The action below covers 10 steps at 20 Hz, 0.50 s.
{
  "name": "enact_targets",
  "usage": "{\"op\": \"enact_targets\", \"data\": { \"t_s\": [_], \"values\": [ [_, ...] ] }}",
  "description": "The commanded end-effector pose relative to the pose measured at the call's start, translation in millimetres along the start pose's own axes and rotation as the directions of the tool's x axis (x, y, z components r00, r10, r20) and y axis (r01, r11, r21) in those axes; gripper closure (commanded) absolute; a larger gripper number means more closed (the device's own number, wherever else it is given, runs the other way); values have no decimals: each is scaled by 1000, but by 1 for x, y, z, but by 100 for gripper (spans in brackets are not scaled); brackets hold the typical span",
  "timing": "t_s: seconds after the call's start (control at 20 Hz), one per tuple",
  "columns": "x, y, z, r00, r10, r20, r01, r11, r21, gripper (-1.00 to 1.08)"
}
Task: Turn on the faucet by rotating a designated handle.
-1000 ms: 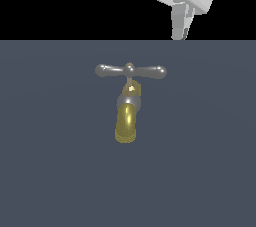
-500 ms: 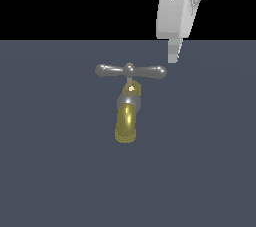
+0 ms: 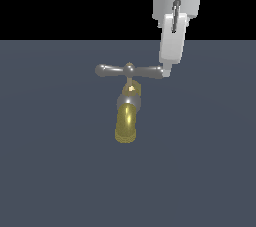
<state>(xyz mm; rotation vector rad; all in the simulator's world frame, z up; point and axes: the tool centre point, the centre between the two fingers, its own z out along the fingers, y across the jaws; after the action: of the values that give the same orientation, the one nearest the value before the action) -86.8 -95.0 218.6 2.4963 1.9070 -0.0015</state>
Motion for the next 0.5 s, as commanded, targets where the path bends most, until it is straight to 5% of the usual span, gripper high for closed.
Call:
{"op": "enact_targets", "data": {
  "t_s": [0.0,0.45],
  "values": [
    [2,6,7,999,-36,0,36,999,-1,108],
    [9,16,22,994,-109,0,109,994,-1,108]
  ]
}}
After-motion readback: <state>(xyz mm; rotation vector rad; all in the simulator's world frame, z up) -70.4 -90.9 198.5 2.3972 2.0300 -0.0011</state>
